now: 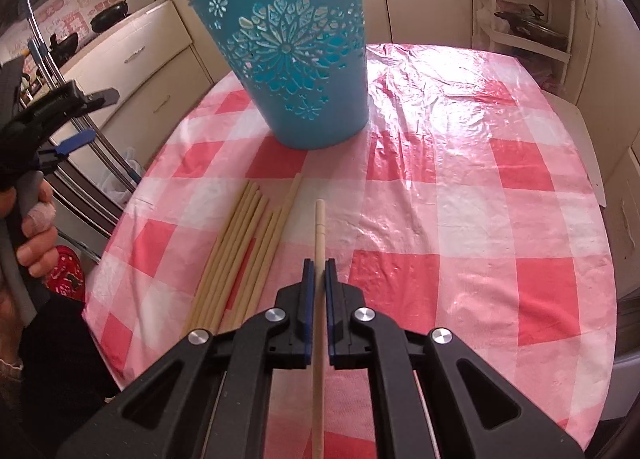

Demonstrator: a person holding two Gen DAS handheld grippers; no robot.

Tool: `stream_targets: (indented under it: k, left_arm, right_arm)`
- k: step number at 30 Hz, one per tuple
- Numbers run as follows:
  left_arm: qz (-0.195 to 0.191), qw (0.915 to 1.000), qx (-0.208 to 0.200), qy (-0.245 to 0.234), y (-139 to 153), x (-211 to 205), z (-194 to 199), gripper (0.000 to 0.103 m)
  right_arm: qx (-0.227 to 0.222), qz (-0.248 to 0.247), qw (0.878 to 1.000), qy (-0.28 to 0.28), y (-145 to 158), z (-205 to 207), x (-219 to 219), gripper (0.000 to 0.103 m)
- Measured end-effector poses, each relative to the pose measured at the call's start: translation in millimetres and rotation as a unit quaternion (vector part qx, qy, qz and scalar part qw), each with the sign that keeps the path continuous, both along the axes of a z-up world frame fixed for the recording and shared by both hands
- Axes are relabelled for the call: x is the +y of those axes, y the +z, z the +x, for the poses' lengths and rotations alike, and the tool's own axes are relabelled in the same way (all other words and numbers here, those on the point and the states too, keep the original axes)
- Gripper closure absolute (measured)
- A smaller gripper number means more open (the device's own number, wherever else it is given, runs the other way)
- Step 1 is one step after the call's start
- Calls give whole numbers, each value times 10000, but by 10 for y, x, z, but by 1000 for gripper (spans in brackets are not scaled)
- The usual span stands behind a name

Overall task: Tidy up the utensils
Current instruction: 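Carry the chopstick with the right gripper over the basket and open it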

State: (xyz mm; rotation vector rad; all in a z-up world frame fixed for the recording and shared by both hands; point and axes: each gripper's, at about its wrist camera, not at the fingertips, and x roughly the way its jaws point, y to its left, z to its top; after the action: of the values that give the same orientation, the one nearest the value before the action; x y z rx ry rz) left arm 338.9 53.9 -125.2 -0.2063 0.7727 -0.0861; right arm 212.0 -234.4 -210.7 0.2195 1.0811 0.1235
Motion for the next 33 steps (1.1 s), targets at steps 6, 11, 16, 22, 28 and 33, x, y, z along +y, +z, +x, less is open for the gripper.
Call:
stream_targets:
  k: [6, 11, 16, 22, 28, 33]
  left_arm:
    - [76, 9999, 36, -62, -22, -50, 4, 24]
    - [22, 9999, 90, -54, -43, -35, 24, 24]
    - [15, 9999, 99, -50, -48, -28, 23, 24]
    - [-2, 9999, 99, -45, -46, -20, 21, 24]
    - [-109, 9999, 96, -23, -51, 7, -7, 24]
    - [-115, 9999, 113, -36, -58, 4, -13, 24]
  right_arm:
    - [-388, 515, 9978, -129, 337, -67, -68, 97]
    - [-671, 838, 9941, -126, 587, -45, -58, 97]
    - [-962, 1011, 9902, -71, 826, -27, -28, 97]
    - [-1347, 1291, 9824, -95, 1147, 58, -45, 97]
    - [-1826, 1433, 9727, -38, 1508, 259, -62, 97]
    - [-2229, 1465, 9638, -60, 1741, 580, -54, 97]
